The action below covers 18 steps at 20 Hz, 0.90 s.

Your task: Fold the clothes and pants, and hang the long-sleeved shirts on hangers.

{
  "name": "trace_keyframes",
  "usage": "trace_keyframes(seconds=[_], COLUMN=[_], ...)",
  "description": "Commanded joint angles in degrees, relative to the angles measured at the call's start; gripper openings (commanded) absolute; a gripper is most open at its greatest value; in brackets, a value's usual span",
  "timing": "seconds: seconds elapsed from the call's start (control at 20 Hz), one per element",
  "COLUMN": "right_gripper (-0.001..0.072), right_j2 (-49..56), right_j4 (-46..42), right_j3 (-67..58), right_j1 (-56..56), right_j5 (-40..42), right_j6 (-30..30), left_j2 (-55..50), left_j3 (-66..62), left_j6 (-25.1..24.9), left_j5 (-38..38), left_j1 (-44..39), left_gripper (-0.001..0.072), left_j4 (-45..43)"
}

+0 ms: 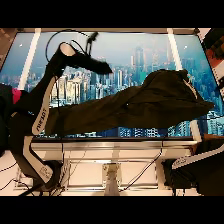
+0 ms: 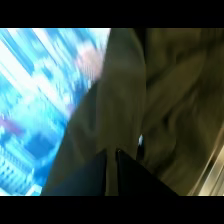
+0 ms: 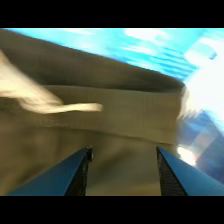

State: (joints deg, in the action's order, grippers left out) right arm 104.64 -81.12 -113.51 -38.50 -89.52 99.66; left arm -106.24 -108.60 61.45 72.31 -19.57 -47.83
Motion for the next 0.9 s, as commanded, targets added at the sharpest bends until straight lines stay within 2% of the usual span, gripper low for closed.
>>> trace_keyframes(seconds=[0.0,0.05,0.2,0.3,0.4,0.45,0.65,0.75,0.85], right_gripper=[0.0457,0.0457,0.0457,0.0457,0.0457,0.0457,0.0456,0.0456,0.0456], right_j2=[0.02,0.02,0.04,0.04,0.04,0.04,0.04,0.04,0.04], right_j4=[19.28,19.69,19.67,19.74,19.85,19.87,19.87,19.87,19.87], right_j3=[-3.26,-3.26,-3.26,-3.26,-3.26,-3.26,-3.26,-3.26,-3.26], right_j1=[1.27,2.21,4.46,5.55,5.95,6.03,6.03,6.03,6.03], right_j5=[1.03,1.38,3.10,3.93,4.07,4.09,4.09,4.09,4.09], right_j6=[-4.92,-4.94,-4.98,-5.03,-5.03,-5.03,-5.03,-5.03,-5.03], left_j2=[0.72,0.72,0.55,0.02,-1.33,-2.21,-5.14,-5.86,-6.56], left_j3=[0.13,0.33,0.33,0.35,0.37,0.37,0.37,0.37,0.39], left_j6=[-3.93,-3.28,-3.39,-1.97,2.82,4.17,7.78,12.33,13.35], left_j5=[11.93,11.93,10.91,9.03,6.99,7.02,6.58,5.86,6.69], left_j1=[-7.21,-9.57,-17.27,-21.68,-24.90,-25.94,-27.78,-27.78,-27.69], left_gripper=[0.0190,0.0321,0.0382,0.0382,0.0384,0.0445,0.0450,0.0450,0.0450], left_j4=[-17.99,-18.14,-23.32,-31.91,-39.34,-41.20,-42.88,-47.30,-50.07])
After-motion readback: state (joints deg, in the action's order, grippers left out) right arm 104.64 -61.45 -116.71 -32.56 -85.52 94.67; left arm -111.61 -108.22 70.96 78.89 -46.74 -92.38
